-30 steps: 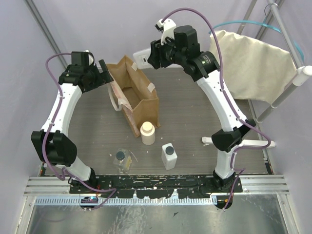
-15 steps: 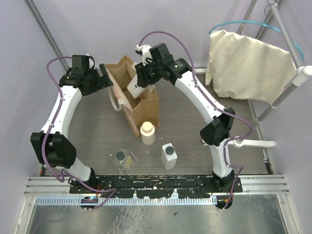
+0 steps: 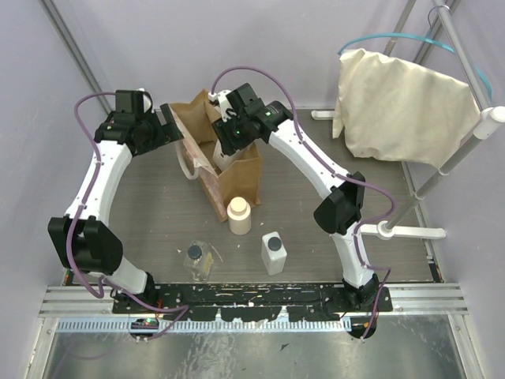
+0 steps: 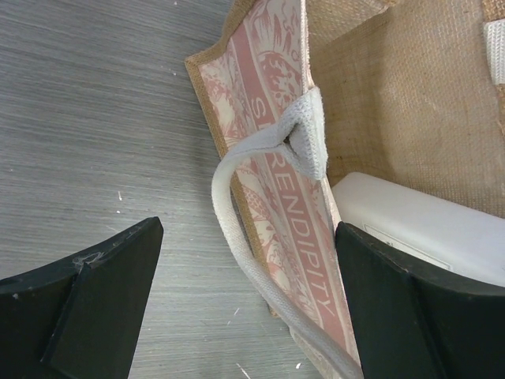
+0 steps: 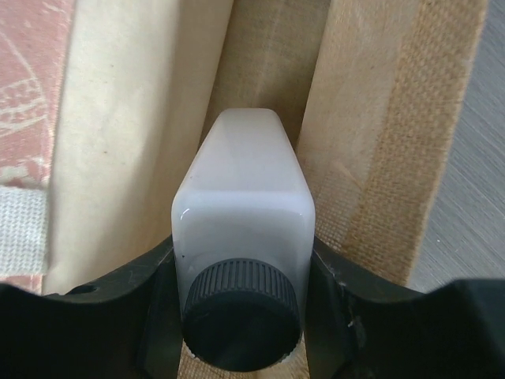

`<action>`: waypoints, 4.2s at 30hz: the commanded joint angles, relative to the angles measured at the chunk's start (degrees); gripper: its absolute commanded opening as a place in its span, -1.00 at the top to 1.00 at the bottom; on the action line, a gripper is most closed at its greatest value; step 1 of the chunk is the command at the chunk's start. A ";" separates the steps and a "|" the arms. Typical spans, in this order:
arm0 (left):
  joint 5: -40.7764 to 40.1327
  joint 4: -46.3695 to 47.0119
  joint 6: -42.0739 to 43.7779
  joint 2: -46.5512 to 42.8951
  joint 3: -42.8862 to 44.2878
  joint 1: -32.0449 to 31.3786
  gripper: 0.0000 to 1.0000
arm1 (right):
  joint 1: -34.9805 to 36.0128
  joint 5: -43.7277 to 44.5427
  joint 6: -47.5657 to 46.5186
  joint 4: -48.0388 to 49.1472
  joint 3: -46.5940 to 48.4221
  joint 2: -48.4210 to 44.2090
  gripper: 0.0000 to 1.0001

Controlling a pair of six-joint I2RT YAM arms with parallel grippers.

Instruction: Place the personal care products into the canvas bag

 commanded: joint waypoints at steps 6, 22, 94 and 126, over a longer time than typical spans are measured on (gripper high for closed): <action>1.69 0.78 -0.19 -1.69 -1.60 0.20 -0.96 | -0.15 1.87 -1.89 -0.91 3.08 -0.46 0.99; 3.24 0.67 0.16 0.55 0.09 0.21 -0.96 | -0.19 3.54 -3.30 -3.00 0.84 5.13 0.99; 1.80 2.25 5.08 12.16 7.82 0.27 -0.96 | 14.55 6.24 24.21 -8.50 -53.88 -40.32 -0.94; 1.12 1.26 5.53 11.63 4.67 0.27 -0.96 | 14.97 5.58 23.32 -16.43 -46.20 -36.13 0.76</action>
